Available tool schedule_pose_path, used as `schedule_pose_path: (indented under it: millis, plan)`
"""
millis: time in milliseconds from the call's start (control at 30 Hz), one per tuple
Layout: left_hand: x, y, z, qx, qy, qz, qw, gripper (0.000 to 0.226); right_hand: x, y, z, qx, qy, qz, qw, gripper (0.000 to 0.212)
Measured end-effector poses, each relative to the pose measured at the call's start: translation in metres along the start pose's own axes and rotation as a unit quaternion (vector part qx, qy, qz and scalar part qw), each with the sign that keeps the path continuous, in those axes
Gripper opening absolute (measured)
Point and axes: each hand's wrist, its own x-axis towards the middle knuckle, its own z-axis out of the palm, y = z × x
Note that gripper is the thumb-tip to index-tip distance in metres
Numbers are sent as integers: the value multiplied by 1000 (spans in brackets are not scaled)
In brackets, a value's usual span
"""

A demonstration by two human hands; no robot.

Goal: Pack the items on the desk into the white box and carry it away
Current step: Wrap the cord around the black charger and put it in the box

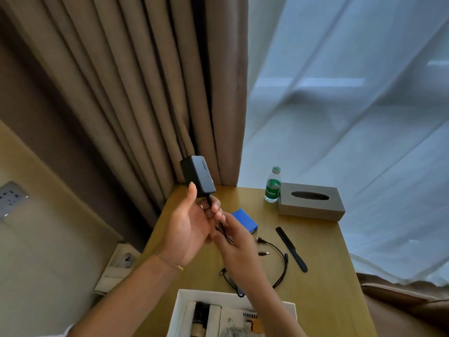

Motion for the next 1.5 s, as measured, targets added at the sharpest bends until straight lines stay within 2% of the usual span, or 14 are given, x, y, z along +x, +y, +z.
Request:
schedule_pose_path:
  millis: [67,267,400,533,667,733,867,967,1067,1167,1233,1300,1367,1500]
  plan:
    - [-8,13,-3,-2,0,20,1000,57,-1,-6,8,10,-16,24,1000,10]
    - [-31,39,-35,100,39,91,990,43,-14,-18,12,9,-48,69,996,37]
    - [-44,44,-45,130,8,102,986,49,-15,-22,22,-57,-110,95,988,15]
    - [-49,48,-48,204,12,123,971,40,-21,-24,26,-189,-150,98,966,41]
    - [-52,49,-54,300,18,144,943,34,-20,-31,17,-2,-163,130,978,42]
    - [-53,50,-62,396,24,174,901,26,-22,-38,9,65,-213,139,965,34]
    - [-55,46,-72,575,-18,149,804,25,-26,-50,-6,-25,-296,149,943,27]
    - [-53,39,-77,672,-48,88,733,35,-25,-61,-11,-116,-276,112,947,30]
    - [-52,41,-84,707,-71,68,700,37,-22,-70,-21,-141,-222,77,962,32]
    - [-54,47,-93,753,-118,67,644,39,-18,-78,-41,-59,-161,69,983,33]
    - [-57,49,-99,783,-141,68,602,40,-15,-81,-59,67,-152,88,982,28]
    - [-60,50,-104,791,-158,63,587,42,-10,-85,-81,208,-178,101,956,10]
    - [-65,49,-107,802,-176,64,568,45,-5,-83,-99,317,-186,92,925,20]
    - [-83,47,-107,786,-229,58,571,50,16,-72,-117,328,-14,92,940,28]
